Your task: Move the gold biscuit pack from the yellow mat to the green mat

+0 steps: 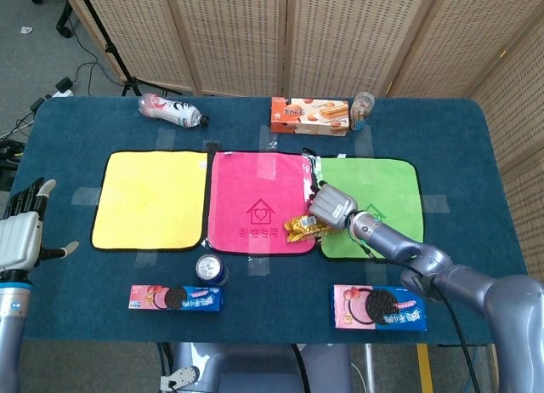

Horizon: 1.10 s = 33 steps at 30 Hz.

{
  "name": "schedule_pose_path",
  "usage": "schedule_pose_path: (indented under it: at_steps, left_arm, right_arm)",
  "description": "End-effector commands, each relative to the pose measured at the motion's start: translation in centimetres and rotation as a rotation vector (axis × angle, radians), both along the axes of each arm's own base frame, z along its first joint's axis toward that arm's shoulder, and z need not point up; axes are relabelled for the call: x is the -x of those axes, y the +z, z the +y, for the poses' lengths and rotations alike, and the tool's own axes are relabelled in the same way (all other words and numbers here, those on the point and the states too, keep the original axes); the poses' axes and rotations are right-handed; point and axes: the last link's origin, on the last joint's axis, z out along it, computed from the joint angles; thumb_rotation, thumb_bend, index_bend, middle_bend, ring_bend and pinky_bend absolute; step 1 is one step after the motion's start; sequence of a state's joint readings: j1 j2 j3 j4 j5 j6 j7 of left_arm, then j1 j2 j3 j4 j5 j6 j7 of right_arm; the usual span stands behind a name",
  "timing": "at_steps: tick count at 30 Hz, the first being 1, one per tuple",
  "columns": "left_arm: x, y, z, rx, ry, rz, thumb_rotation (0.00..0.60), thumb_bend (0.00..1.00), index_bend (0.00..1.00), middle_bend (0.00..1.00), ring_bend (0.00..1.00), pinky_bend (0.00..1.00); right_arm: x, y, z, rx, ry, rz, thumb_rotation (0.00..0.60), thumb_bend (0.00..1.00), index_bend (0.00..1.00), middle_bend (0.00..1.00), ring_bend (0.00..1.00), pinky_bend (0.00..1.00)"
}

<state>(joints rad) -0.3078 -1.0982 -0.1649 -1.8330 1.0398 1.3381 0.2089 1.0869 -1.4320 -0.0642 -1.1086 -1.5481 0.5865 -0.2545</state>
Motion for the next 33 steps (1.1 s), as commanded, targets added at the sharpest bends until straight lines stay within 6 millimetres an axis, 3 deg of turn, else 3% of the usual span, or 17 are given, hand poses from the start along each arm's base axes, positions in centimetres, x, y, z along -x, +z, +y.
schedule_pose_path:
  at_steps: [1, 12, 20, 23, 27, 33]
  left_arm:
    - [-0.1, -0.2, 0.0, 0.004, -0.002, 0.004, 0.600, 0.00, 0.00, 0.00, 0.00, 0.00]
    - [-0.4, -0.6, -0.2, 0.011, -0.013, 0.013, 0.600, 0.00, 0.00, 0.00, 0.00, 0.00]
    - [-0.6, -0.7, -0.5, 0.013, -0.020, 0.012, 0.600, 0.00, 0.00, 0.00, 0.00, 0.00]
    - [-0.6, -0.7, -0.5, 0.011, -0.022, 0.008, 0.600, 0.00, 0.00, 0.00, 0.00, 0.00]
    - [-0.6, -0.6, -0.6, 0.006, -0.025, 0.004, 0.600, 0.00, 0.00, 0.00, 0.00, 0.00]
    - [-0.6, -0.6, -0.7, 0.012, -0.029, -0.001, 0.600, 0.00, 0.00, 0.00, 0.00, 0.00]
  right_arm:
    - [2.6, 1.4, 0.9, -0.010, 0.007, 0.035, 0.600, 1.00, 0.36, 0.30, 0.17, 0.25]
    - [7.4, 5.0, 1.9, -0.011, 0.056, 0.085, 0.600, 1.00, 0.37, 0.30, 0.17, 0.25]
    - [9.5, 6.8, 1.8, 0.015, 0.037, 0.080, 0.600, 1.00, 0.37, 0.28, 0.16, 0.25]
    - [9.3, 7.6, 1.7, 0.041, 0.047, 0.011, 0.600, 1.00, 0.37, 0.27, 0.15, 0.25]
    - [6.7, 9.6, 2.2, 0.069, 0.085, -0.256, 0.600, 1.00, 0.37, 0.28, 0.15, 0.25]
    - [4.8, 11.0, 5.7, -0.082, 0.214, -0.415, 0.600, 1.00, 0.37, 0.29, 0.15, 0.25]
